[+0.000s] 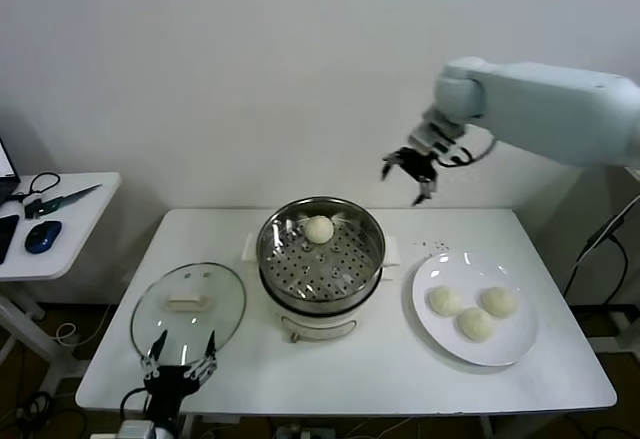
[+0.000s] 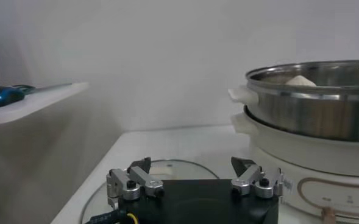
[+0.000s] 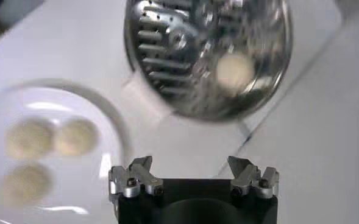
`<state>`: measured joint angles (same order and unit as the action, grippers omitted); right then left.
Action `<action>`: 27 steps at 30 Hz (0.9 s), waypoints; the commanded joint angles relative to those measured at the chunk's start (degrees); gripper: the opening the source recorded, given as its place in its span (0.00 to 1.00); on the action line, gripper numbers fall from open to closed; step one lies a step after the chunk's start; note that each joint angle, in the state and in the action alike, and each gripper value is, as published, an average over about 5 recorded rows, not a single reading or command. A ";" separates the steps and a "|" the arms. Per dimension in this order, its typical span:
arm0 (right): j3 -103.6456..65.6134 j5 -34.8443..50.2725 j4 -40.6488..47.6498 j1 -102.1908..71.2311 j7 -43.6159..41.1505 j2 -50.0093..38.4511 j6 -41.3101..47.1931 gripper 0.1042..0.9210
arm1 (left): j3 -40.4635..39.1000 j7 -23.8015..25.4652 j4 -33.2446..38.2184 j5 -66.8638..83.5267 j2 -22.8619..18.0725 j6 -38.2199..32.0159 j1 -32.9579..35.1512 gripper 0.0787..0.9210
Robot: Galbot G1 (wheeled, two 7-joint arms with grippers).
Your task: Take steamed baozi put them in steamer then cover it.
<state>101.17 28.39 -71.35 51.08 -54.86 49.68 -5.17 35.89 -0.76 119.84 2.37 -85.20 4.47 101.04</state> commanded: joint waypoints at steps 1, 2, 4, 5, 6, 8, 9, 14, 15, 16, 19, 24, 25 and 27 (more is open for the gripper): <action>4.16 6.16 -11.96 -3.71 4.94 -17.59 20.43 0.88 | -0.01 0.02 -0.15 0.07 0.04 0.08 -0.12 0.88; 2.76 5.84 -12.55 -5.76 5.57 -18.29 21.23 0.88 | -0.01 0.02 -0.26 0.07 0.02 0.10 -0.21 0.88; -0.24 5.01 -13.18 -10.46 6.43 -19.15 22.35 0.88 | 0.02 0.02 -0.46 0.08 0.04 0.10 -0.30 0.88; -1.82 4.30 -13.10 -12.86 6.67 -19.29 22.67 0.88 | 0.05 0.02 -0.55 0.09 0.06 0.08 -0.31 0.88; -3.30 3.59 -12.84 -14.96 6.85 -19.28 22.88 0.88 | 0.08 0.02 -0.64 0.09 0.09 0.07 -0.31 0.88; -6.54 1.80 -11.67 -19.30 7.14 -18.82 23.18 0.88 | 0.11 0.03 -0.81 0.08 0.14 0.03 -0.31 0.88; -7.86 0.93 -10.98 -21.05 7.25 -18.45 23.28 0.88 | 0.10 0.03 -0.87 0.07 0.15 0.02 -0.28 0.88; -13.50 -3.19 -6.29 -27.21 7.44 -14.96 23.35 0.88 | -0.05 0.06 -0.84 -0.04 0.08 -0.10 0.05 0.88; -14.19 -3.66 -5.21 -27.93 7.48 -14.14 23.35 0.88 | -0.07 0.06 -0.86 -0.09 0.08 -0.14 0.11 0.88; -14.75 -4.03 -4.22 -28.55 7.51 -13.33 23.34 0.88 | -0.08 0.05 -0.89 -0.13 0.08 -0.20 0.17 0.88; -15.92 -5.12 -1.66 -30.16 7.58 -11.04 23.30 0.88 | -0.06 0.04 -0.98 -0.23 0.08 -0.37 0.40 0.88; -17.13 -5.96 0.38 -32.35 8.00 -8.55 23.37 0.88 | 0.00 0.00 -1.19 -0.25 0.08 -0.68 0.77 0.88; -17.36 -6.01 0.65 -32.75 8.13 -8.13 23.41 0.88 | 0.02 -0.02 -1.28 -0.25 0.08 -0.74 0.79 0.88; -17.78 -6.07 1.16 -33.45 8.38 -7.41 23.55 0.88 | 0.04 -0.04 -1.41 -0.27 0.06 -0.86 0.79 0.88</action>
<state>86.14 23.73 -72.13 22.47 -47.16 40.93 16.50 35.93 -0.79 118.48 2.10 -85.18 3.57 101.77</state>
